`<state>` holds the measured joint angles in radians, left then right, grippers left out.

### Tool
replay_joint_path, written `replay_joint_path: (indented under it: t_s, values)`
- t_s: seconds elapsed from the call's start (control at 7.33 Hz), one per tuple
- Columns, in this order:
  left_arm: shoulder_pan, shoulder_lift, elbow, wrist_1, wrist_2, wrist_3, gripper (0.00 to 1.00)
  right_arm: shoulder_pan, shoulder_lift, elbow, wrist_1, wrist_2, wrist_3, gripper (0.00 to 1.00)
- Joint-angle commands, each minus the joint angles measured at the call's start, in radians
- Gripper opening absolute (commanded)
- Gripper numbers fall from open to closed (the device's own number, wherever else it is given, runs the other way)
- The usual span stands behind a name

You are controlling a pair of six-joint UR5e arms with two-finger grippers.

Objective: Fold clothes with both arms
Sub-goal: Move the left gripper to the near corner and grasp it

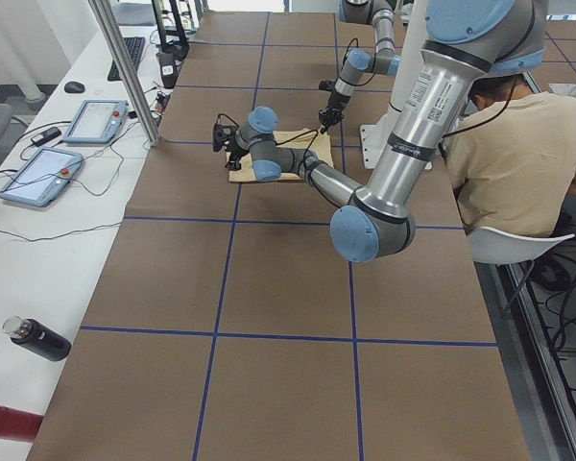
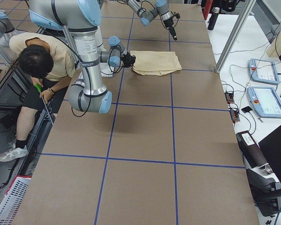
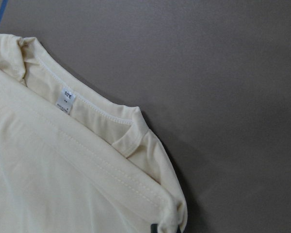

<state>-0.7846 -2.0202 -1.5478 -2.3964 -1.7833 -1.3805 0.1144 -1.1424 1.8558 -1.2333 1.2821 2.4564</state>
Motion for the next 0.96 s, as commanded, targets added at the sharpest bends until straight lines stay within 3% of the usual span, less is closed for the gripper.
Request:
replay_joint_path:
  t_s: [0.0,0.27,0.41,0.68,0.82]
  values:
    - [0.001,0.117,-0.149,0.012,-0.069,-0.064,0.64,0.002,-0.010,0.017,-0.002,0.000,0.000,0.00]
    - [0.021,0.234,-0.314,0.008,-0.170,-0.425,0.64,0.002,-0.017,0.031,-0.011,0.008,0.001,0.00]
    - [0.115,0.280,-0.365,0.005,-0.165,-0.483,0.73,0.001,-0.017,0.043,-0.030,0.016,0.001,0.00]
    - [0.395,0.310,-0.370,0.013,0.109,-0.636,0.68,0.001,-0.019,0.049,-0.032,0.026,0.001,0.00]
    - [0.471,0.337,-0.368,0.022,0.174,-0.653,0.64,0.001,-0.019,0.049,-0.031,0.026,0.001,0.00]
